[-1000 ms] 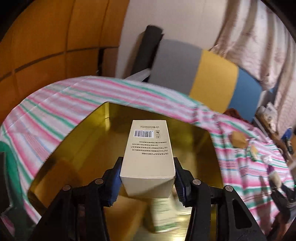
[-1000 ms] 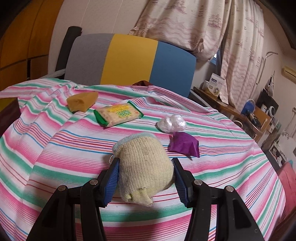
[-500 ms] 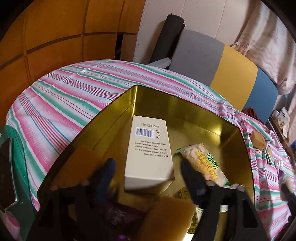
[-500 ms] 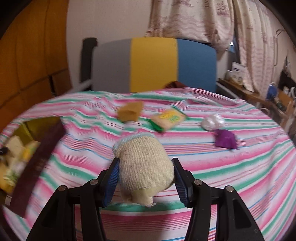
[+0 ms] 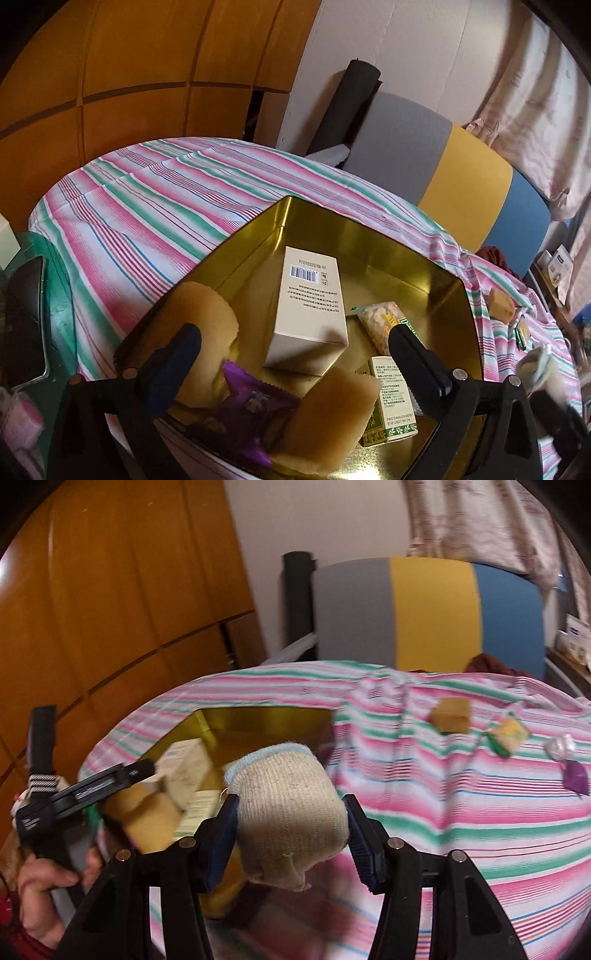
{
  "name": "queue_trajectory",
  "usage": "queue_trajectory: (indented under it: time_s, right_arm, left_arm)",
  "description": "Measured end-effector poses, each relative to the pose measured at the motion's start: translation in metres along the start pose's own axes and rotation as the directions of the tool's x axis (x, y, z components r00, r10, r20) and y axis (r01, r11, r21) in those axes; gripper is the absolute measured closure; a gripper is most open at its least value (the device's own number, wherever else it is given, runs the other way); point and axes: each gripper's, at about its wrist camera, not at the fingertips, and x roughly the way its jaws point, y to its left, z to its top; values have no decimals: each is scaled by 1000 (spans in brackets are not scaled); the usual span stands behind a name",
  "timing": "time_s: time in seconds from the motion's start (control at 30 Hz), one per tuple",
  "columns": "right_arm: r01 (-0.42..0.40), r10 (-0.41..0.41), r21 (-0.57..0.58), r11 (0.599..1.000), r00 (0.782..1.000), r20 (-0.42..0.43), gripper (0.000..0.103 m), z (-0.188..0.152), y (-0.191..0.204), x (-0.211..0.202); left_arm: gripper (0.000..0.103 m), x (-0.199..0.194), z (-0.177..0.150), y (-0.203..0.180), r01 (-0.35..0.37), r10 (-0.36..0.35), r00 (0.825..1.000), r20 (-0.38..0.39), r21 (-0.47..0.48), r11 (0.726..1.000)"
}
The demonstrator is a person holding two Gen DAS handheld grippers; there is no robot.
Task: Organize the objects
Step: 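Place the white box and knitted pouch into the gold tray, opening both tools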
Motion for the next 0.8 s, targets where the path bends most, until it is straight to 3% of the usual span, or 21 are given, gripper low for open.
queue_trajectory:
  time_s: [0.1, 0.37, 0.8]
  right_arm:
    - [-28, 28, -14, 1000, 999, -32, 47, -3, 17, 6]
    - [-7, 2, -45, 999, 994, -110, 46, -13, 42, 34]
    - [0, -5, -53, 999, 995, -99, 46, -19, 46, 28]
  left_arm:
    - [0, -8, 1, 7, -13, 13, 1000, 23, -29, 1000]
    - [0, -19, 4, 32, -42, 47, 998, 39, -133, 990]
    - [0, -23, 4, 31, -42, 47, 998, 30, -141, 989]
